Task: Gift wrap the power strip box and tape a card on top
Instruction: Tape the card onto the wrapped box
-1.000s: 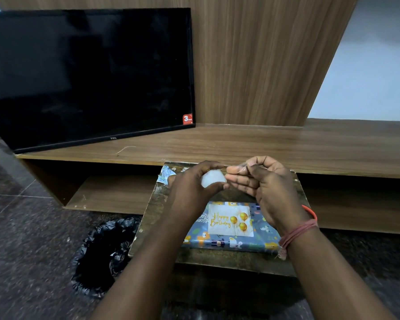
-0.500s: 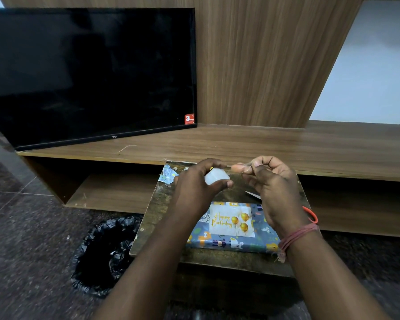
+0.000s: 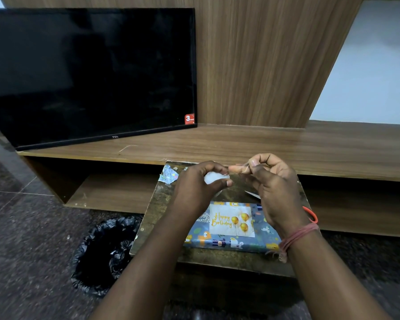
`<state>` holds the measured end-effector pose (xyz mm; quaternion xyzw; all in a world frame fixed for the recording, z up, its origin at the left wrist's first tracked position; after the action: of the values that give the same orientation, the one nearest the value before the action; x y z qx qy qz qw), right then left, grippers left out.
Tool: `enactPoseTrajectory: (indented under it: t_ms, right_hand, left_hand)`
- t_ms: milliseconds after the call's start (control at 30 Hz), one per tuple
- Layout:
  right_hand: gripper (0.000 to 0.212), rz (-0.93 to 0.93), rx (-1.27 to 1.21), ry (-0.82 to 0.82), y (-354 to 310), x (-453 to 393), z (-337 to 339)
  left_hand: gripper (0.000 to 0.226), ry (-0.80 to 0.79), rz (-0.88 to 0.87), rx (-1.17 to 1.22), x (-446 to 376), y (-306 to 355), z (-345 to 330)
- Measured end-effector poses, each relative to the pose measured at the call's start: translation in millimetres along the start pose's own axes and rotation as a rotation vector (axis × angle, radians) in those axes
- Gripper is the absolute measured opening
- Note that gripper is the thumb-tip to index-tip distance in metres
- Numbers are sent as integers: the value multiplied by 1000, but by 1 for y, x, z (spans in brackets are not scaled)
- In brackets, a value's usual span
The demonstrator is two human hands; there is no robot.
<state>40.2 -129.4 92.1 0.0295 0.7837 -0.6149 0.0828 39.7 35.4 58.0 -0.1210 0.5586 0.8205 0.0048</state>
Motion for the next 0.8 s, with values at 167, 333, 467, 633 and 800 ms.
enactPoseTrajectory:
  t_ms: [167, 333, 467, 633, 800]
  right_hand:
    - [21, -18, -44, 6, -2, 2, -1]
    - [22, -45, -59, 45, 6, -2, 0]
    - [16, -97, -117, 85, 8, -4, 1]
    - [12, -124, -43, 149, 10, -9, 7]
    - [5, -95, -46, -16, 3, -9, 5]
  left_hand:
    - [18, 8, -20, -6, 1, 0, 0]
    - [16, 33, -23, -22, 1, -1, -1]
    - [16, 27, -15, 2, 2, -1, -3]
    - [24, -35, 8, 59, 4, -1, 0]
    - [41, -47, -15, -66, 4, 2, 2]
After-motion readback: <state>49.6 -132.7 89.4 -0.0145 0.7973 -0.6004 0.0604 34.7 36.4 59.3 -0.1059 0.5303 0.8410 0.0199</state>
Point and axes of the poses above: each hand's wrist, its own x-axis away from the middle knuckle, its own z-axis out of the back of the hand, y = z × x, the point moved 2 cm from there along -x, towards the middle knuckle, and after that the axes turned 3 degrees about x, right-handed, at the moved point
